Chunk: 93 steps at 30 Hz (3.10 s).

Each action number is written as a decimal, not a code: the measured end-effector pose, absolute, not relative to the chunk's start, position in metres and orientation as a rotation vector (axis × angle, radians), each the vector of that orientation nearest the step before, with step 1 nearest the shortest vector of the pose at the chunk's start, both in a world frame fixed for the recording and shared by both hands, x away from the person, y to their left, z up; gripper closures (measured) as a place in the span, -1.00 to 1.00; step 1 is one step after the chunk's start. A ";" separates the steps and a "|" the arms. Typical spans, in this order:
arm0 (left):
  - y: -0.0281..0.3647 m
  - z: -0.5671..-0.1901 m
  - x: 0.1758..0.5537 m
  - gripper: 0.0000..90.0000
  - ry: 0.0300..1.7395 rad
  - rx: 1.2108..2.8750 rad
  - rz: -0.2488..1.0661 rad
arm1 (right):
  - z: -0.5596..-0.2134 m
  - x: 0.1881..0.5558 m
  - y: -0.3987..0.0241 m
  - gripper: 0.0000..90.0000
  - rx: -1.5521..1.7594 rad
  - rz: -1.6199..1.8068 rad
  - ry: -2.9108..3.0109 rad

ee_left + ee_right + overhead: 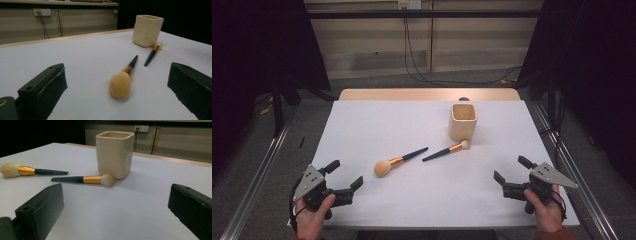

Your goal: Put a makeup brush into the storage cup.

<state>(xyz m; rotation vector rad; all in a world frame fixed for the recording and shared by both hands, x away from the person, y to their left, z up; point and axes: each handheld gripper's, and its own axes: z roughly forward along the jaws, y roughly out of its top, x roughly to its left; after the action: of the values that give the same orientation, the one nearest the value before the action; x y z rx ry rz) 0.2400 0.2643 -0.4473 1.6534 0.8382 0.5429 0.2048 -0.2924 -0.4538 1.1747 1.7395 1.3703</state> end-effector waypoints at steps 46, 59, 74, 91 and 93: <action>0.210 -0.413 0.282 -0.94 0.725 1.685 0.543 | -0.456 0.205 -0.287 -1.00 1.132 1.394 1.777; 0.200 -0.410 0.309 -0.94 0.730 1.694 0.528 | -0.457 0.205 -0.286 -1.00 1.141 1.386 1.784; 0.182 -0.408 0.335 -0.95 0.707 1.746 0.507 | -0.457 0.206 -0.286 -1.00 1.143 1.396 1.788; 0.166 -0.406 0.356 -0.94 0.710 1.852 0.462 | -0.458 0.207 -0.284 -1.00 1.152 1.404 1.790; 0.166 -0.406 0.358 -0.94 0.711 1.867 0.450 | -0.458 0.207 -0.285 -1.00 1.151 1.404 1.791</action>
<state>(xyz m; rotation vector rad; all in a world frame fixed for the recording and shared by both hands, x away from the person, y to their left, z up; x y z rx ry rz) 0.3576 0.1656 -0.4063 1.8673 0.7112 0.4501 0.2066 -0.2846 -0.4579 1.1515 1.7906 1.4041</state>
